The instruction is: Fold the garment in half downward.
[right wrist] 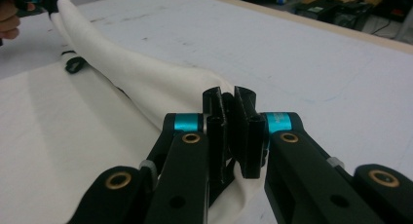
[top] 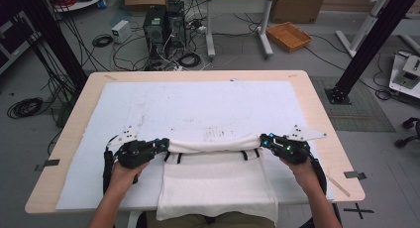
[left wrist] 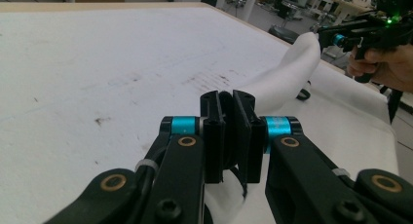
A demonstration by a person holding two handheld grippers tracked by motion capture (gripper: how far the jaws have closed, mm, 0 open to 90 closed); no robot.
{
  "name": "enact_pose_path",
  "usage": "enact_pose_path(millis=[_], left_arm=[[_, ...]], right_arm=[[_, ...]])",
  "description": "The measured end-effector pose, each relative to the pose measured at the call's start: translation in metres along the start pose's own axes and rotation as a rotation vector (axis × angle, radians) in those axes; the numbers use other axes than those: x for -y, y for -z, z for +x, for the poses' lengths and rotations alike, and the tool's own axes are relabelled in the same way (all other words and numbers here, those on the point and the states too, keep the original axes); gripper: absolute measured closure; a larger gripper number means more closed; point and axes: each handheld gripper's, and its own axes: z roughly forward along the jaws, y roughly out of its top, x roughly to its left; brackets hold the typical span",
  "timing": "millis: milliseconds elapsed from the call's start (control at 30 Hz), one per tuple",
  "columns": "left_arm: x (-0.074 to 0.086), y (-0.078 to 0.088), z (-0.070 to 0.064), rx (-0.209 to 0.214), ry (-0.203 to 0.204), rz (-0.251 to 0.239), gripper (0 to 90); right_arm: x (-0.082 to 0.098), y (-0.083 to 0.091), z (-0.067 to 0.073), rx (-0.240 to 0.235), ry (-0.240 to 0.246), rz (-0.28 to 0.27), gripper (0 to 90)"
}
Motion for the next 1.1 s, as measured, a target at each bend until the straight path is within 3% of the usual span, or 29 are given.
enact_pose_path(millis=[200,233,300,333,367,433,467,533,600,733,800,867,933,1000,1033,1067,1100], left_arm=[[0.002,0.01,-0.011,0.077,-0.009,-0.012,80.1],[0.002,0.012,-0.012,0.124,-0.011,-0.015,76.4],[0.003,0.012,-0.013,0.149,-0.037,-0.043,58.9],[0.002,0.013,-0.013,0.132,-0.036,-0.052,47.8],[0.002,0.013,-0.011,0.092,-0.021,-0.066,41.9],[0.002,0.012,-0.007,0.021,0.007,-0.075,37.9],[0.002,0.01,-0.005,-0.021,-0.001,-0.062,37.9],[0.003,0.0,0.001,-0.168,0.016,0.019,37.8],[0.003,-0.01,0.008,-0.217,0.051,0.082,36.2],[0.006,-0.031,0.013,-0.213,0.082,0.201,36.0],[0.009,-0.039,0.011,-0.222,0.066,0.276,34.9],[0.01,-0.041,0.01,-0.224,0.063,0.292,34.5],[0.01,-0.041,0.009,-0.236,0.053,0.303,38.0],[0.01,-0.041,0.006,-0.235,0.028,0.313,57.8],[0.011,-0.041,0.005,-0.236,0.026,0.315,66.0],[0.01,-0.041,0.004,-0.228,0.028,0.318,72.5],[0.01,-0.041,0.003,-0.233,0.024,0.316,74.8]], right_arm=[[0.009,0.012,0.009,-0.055,0.026,0.062,82.9],[0.01,0.013,0.009,-0.069,0.022,0.063,79.8],[0.012,0.016,0.008,-0.105,-0.014,0.071,61.0],[0.013,0.017,0.006,-0.092,-0.042,0.057,51.5],[0.013,0.017,0.004,-0.085,-0.054,0.041,48.3],[0.012,0.018,0.001,-0.07,-0.095,0.012,43.4],[0.011,0.017,0.0,-0.049,-0.106,0.0,41.1],[0.01,0.012,-0.002,0.012,-0.126,0.013,38.9],[0.009,0.002,-0.005,0.076,-0.146,0.045,37.6],[0.009,-0.018,-0.011,0.147,-0.176,0.144,37.2],[0.012,-0.026,-0.014,0.146,-0.194,0.199,37.8],[0.016,-0.031,-0.016,0.144,-0.204,0.249,40.6],[0.018,-0.034,-0.016,0.127,-0.203,0.293,50.1],[0.018,-0.035,-0.013,0.106,-0.181,0.308,68.3],[0.018,-0.035,-0.011,0.117,-0.17,0.314,71.0],[0.018,-0.034,-0.01,0.126,-0.174,0.318,79.3],[0.018,-0.033,-0.011,0.092,-0.199,0.322,85.4]])
